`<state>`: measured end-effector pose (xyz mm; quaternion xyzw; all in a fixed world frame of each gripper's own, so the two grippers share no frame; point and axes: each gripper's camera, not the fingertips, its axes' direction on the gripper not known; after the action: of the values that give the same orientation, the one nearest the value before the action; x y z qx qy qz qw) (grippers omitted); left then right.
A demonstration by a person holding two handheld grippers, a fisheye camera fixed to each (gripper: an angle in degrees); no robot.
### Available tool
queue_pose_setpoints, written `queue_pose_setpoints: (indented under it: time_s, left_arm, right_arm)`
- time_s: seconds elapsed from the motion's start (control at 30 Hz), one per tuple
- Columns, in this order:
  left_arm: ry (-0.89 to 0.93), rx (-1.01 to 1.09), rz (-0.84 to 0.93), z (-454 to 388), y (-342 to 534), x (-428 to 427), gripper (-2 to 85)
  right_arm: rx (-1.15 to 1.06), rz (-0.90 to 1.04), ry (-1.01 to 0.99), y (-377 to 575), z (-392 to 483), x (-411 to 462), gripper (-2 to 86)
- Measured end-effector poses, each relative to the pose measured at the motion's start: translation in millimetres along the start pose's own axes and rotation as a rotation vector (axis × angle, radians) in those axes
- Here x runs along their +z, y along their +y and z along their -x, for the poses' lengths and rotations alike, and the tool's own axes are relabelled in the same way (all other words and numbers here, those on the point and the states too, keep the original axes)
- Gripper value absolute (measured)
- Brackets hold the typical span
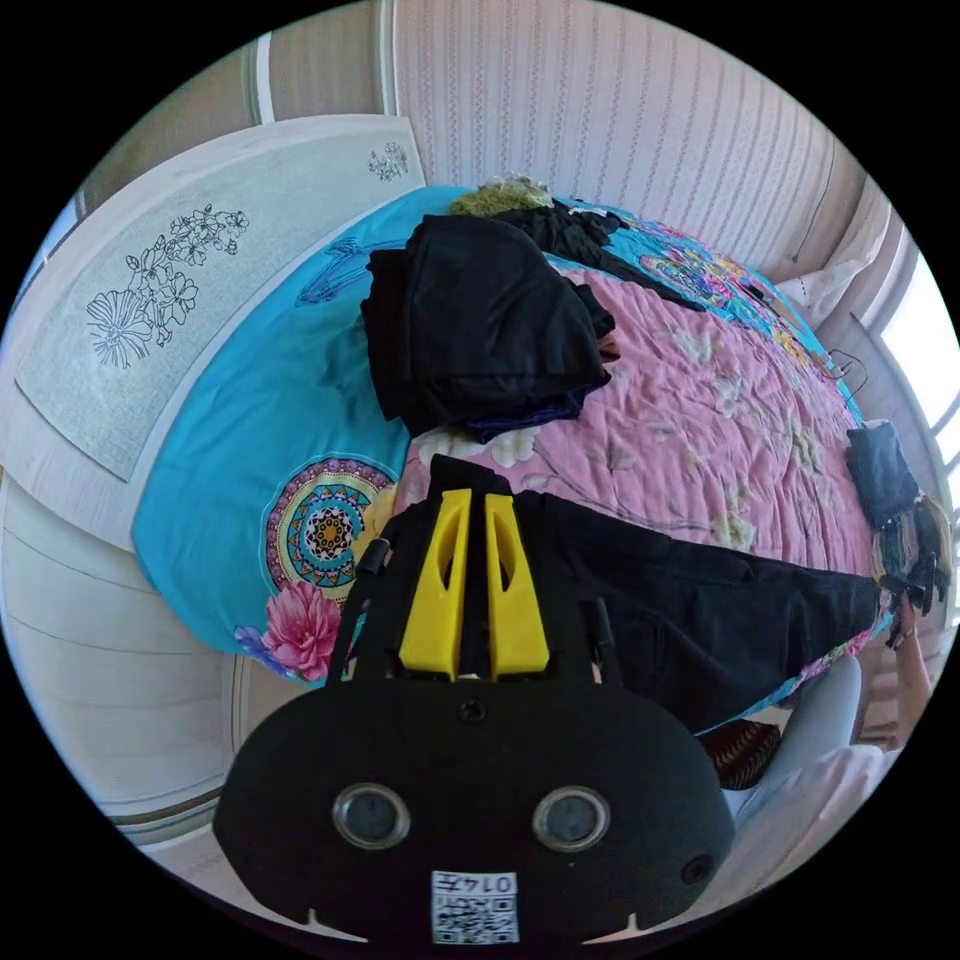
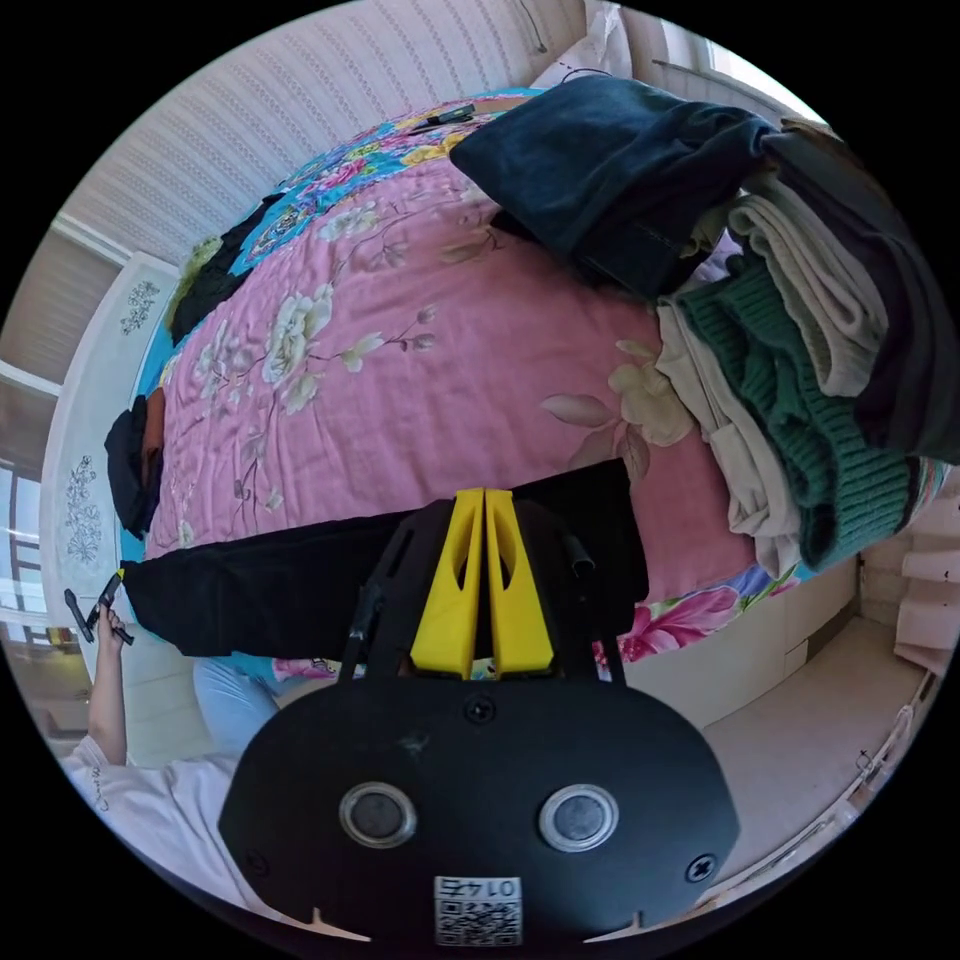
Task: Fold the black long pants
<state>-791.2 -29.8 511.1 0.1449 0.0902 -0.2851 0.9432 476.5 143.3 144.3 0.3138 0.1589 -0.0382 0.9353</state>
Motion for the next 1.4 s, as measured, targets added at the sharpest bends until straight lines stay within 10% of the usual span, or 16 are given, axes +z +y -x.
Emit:
queue_pose_setpoints:
  time_s: [0.23,0.5,0.8,1.4]
  left_arm:
    - [-0.147,-0.065,0.031,-54.7,10.3,59.7,4.6]
    - [-0.293,0.215,-0.104,-133.4,32.1,-8.8,0.3]
    - [0.422,0.643,-0.072,-381.2,105.4,-34.4,-1.0]
    - [0.259,0.924,0.125,-665.3,131.9,32.6,-1.0]
  right_arm:
    - [0.147,0.007,-0.011,-3.2,18.3,31.6,-0.6]
    - [-0.214,-0.090,0.070,23.9,110.1,14.9,-0.5]
    - [-0.997,0.127,0.027,62.2,362.1,95.8,-0.4]
    - [-1.003,0.342,0.142,32.6,444.8,195.0,-0.8]
